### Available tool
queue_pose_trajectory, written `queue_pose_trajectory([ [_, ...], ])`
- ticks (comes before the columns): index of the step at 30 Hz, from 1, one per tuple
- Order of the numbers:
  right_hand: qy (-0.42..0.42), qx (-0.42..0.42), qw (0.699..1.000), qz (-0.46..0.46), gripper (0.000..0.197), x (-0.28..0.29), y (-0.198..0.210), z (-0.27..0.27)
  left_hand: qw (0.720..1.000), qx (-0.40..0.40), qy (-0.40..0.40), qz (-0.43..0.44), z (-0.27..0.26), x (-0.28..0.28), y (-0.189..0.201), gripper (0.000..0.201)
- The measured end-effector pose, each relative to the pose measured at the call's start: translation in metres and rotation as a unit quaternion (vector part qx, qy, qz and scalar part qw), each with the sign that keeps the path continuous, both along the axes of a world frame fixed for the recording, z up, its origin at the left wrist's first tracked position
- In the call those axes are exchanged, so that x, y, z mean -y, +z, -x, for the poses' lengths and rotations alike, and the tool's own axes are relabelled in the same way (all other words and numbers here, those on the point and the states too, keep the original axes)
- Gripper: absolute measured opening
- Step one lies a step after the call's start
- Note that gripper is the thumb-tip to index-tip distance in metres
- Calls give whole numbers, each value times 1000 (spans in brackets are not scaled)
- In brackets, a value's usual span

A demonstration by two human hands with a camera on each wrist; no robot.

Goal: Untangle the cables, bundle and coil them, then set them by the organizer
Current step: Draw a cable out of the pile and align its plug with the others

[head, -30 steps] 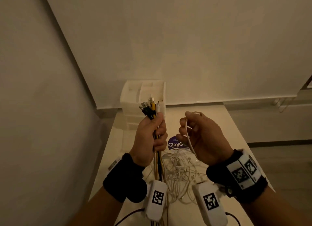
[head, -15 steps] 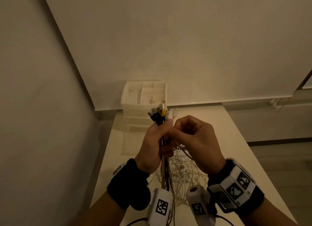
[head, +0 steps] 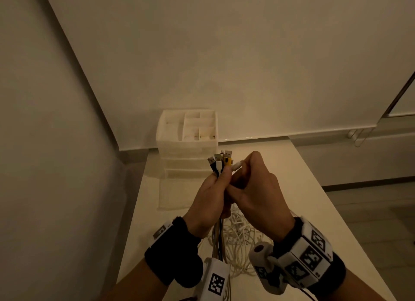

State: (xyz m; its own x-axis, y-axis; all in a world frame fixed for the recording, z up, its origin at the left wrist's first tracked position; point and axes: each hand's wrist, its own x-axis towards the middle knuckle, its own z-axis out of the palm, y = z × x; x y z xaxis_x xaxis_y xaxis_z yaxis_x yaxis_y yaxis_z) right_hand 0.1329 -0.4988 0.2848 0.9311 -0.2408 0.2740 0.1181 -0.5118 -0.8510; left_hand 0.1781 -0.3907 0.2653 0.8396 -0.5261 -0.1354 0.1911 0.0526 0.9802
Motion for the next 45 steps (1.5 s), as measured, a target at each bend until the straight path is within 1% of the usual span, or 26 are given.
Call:
queue_pose_trajectory([
  [4,-8,5,999,-36,38,-5,-2,1,1000,0,14,12,-3,2,-5,35],
  [8,-13,7,999,-31,37,-4,-7,0,1000,-5,29,6,-3,3,-5,37],
  [12,13,-5,1000,-14,39,-2,-6,-1,999,17,48,2,0,5,-10,37],
  [14,30,4,999,9,37,-2,-5,2,998,17,62,5,3,6,-8,36],
  [16,42,16,998,38,37,1,-9,7,995,5,101,14,1,5,-5,35],
  [18,47,18,997,62,36,9,-19,16,985,-1,166,52,-10,-3,-3,36],
  [20,80,15,993,89,23,20,-35,26,970,-2,214,113,-26,-14,4,38],
  [21,106,18,990,91,19,26,-43,30,964,-5,218,151,-31,-19,8,39],
  [23,144,31,987,72,20,36,-61,33,958,-4,192,215,-32,-24,18,37],
  [24,152,34,986,59,22,41,-68,31,957,7,174,232,-31,-25,23,35],
  [26,155,28,986,58,24,51,-82,26,955,44,166,241,-30,-28,33,34],
  [28,147,-9,987,68,27,64,-101,26,947,74,184,254,-38,-38,45,36],
  [29,142,-35,988,55,29,70,-113,28,944,87,194,253,-43,-45,52,37],
  [31,133,-73,988,26,33,80,-132,34,948,106,188,234,-47,-57,58,36],
  [33,116,-87,989,26,32,83,-139,35,961,144,158,173,-37,-58,56,33],
  [34,98,-88,991,19,34,84,-137,33,966,181,139,121,-29,-55,51,31],
  [35,78,-85,993,5,38,85,-133,29,965,227,120,58,-21,-49,45,30],
  [36,61,-80,995,-7,41,85,-124,26,957,270,101,-12,-11,-43,41,26],
  [37,52,-68,996,-20,44,85,-114,23,951,289,89,-66,-3,-33,37,22],
  [38,53,-56,996,-35,45,84,-101,20,948,292,74,-97,2,-23,29,22],
  [39,62,-46,996,-53,46,82,-88,17,950,284,52,-116,7,-12,21,23],
  [40,76,-35,994,-75,46,79,-75,15,952,277,32,-125,10,-2,13,19],
  [42,112,-19,984,-136,40,72,-53,11,950,273,8,-148,12,12,-1,4],
  [43,121,-18,978,-167,37,76,-43,11,949,275,-3,-153,11,22,-6,12],
  [44,136,-24,971,-194,35,76,-38,8,948,276,0,-158,9,24,-11,21],
  [45,151,-29,965,-214,35,76,-34,6,949,275,18,-155,7,24,-13,26],
])
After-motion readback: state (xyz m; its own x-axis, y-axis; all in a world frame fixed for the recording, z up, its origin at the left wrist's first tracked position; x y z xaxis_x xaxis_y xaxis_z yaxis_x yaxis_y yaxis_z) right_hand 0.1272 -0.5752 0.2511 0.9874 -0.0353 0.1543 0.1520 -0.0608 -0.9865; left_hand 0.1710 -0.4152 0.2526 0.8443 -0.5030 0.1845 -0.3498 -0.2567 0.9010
